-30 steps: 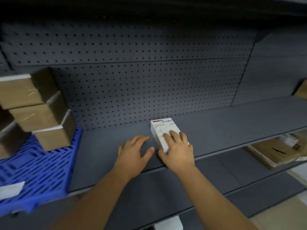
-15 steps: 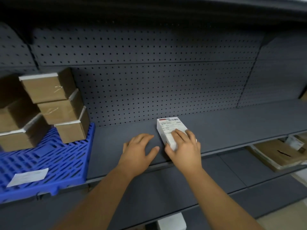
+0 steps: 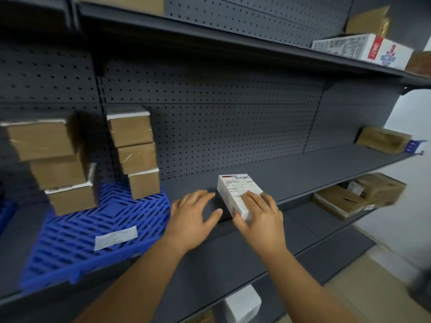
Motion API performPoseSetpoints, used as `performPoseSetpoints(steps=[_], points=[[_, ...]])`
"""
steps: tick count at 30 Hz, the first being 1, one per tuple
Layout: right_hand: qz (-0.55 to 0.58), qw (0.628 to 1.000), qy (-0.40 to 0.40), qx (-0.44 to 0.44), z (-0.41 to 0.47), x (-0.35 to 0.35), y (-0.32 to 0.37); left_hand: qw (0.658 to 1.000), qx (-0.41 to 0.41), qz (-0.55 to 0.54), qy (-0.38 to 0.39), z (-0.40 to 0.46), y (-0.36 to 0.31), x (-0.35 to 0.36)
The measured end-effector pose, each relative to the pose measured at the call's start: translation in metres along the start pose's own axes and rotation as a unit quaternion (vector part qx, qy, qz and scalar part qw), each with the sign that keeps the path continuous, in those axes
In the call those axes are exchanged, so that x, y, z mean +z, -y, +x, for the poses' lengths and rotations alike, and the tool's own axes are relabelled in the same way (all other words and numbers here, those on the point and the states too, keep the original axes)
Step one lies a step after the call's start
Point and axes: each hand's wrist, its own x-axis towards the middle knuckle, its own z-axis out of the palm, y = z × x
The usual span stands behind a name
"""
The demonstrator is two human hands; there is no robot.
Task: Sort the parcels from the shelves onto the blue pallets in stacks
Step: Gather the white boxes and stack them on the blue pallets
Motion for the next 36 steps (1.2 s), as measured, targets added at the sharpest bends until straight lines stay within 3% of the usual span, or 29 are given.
performPoseSetpoints(steps=[11, 22, 36], points=[[0.025, 0.999, -0.017, -0.032, -0.052, -0.035, 0.141, 0.999, -0.018, 0.031, -0.024, -0.103, 0.054, -0.107], [0.075, 0.997, -0.001, -0.023, -0.163, -0.062, 0.271, 0.994, -0.071, 0.088, -0.004, -0.266, 0.089, -0.203], [0.068, 0.996, -0.011, -0.054, -0.192, -0.100, 0.441, 0.996, -0.072, 0.037, -0.043, -0.357, 0.165, -0.324]])
